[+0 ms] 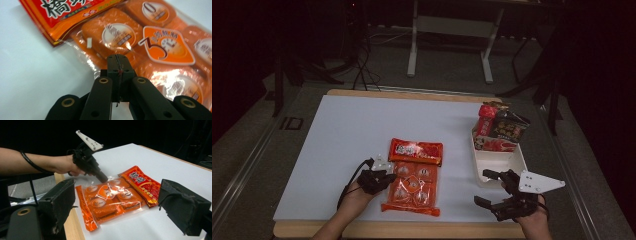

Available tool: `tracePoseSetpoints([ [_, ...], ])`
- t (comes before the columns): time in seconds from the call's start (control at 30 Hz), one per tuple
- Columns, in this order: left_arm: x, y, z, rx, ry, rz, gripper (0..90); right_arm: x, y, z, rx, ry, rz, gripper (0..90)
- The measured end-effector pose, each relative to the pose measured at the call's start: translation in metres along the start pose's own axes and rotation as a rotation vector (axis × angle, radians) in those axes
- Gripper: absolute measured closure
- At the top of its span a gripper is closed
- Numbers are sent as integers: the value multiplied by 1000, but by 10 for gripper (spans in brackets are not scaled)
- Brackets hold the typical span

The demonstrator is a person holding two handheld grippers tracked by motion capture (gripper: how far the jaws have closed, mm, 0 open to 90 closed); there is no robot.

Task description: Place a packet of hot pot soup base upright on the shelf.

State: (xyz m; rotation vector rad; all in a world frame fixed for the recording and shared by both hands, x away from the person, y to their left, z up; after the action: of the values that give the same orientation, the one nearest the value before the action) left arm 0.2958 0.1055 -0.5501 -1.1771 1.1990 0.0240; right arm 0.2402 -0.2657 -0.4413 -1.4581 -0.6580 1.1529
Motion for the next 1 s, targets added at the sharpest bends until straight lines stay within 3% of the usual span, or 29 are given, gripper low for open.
tracePoseSetpoints([
  [0.07,-6,3,-1,7,3,-4,900,0,0,-1,4,0,-3,141],
  [0.2,-14,13,-7,32,29,33,900,0,1,-1,4,1,0,141],
  [0.33,-14,19,-15,39,64,49,900,1,0,0,3,1,1,141],
  [0.43,-12,18,-19,34,61,45,900,2,-1,0,1,0,3,141],
  [0.7,-2,12,-30,41,91,23,900,2,-1,0,-1,-5,4,178],
  [0.83,-4,8,-27,40,90,11,900,1,1,-2,-2,8,-3,180],
  [0.93,-8,4,-24,30,93,-22,900,0,1,-3,6,5,-15,177],
  [1.0,-14,-2,-19,15,78,-62,900,-2,0,-4,11,39,-35,150],
])
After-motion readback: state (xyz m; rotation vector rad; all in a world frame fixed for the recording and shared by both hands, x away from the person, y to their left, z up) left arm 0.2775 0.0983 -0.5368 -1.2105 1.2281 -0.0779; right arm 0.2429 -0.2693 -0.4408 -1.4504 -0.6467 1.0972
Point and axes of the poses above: each handheld gripper's, and its own axes: x roughly forward along the jaws, y roughly out of its underside, z roughly to its left, the point moved 3 cm from there along x, roughly forward along the jaws
